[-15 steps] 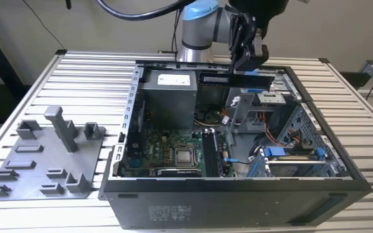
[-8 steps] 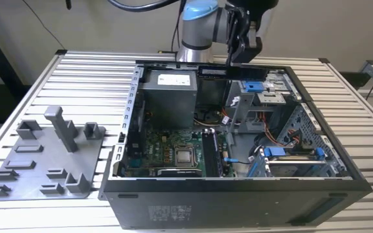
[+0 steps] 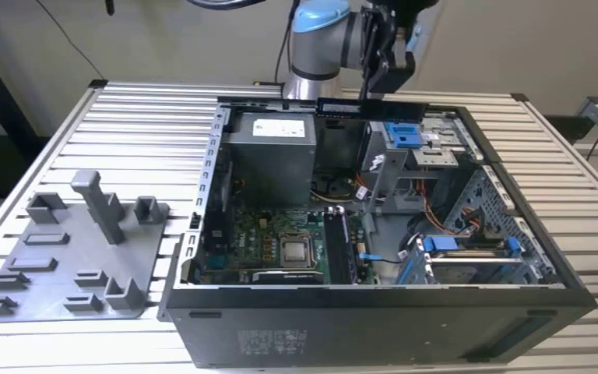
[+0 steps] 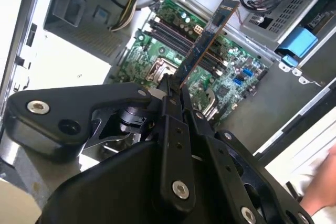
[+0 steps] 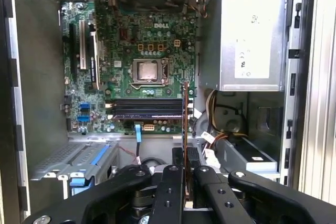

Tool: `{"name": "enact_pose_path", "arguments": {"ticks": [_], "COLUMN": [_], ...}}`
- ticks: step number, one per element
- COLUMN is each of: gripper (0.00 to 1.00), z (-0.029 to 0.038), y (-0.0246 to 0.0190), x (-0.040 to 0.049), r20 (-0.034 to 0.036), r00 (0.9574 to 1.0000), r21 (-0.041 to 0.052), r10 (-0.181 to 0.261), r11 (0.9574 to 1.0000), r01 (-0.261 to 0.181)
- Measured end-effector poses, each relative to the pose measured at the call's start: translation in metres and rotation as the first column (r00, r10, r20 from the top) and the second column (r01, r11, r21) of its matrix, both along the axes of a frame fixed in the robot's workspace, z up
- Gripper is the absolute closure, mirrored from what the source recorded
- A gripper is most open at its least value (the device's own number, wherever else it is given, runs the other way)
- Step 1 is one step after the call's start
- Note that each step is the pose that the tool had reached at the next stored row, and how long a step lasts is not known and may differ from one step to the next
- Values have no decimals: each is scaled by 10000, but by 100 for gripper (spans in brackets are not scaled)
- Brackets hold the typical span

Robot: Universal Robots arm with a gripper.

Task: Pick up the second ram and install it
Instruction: 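Pick up the second ram and move it above second insertion slot, then insert the second ram into the second slot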

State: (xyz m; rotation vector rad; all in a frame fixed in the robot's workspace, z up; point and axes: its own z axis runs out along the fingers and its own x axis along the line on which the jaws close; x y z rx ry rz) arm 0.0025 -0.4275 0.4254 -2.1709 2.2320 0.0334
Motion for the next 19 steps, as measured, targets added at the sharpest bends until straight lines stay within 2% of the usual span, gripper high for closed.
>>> {"name": "enact_pose_path", "arguments": {"ticks": [6,19], "gripper": [86,86], "z": [0,0], "y": [73,81], "x": [2,2], "r20": [0,0], "r00": [10000,10000], "r21": [1,1], "r10": [0,-2], "r11": [10000,10000], "r01": [0,2]}}
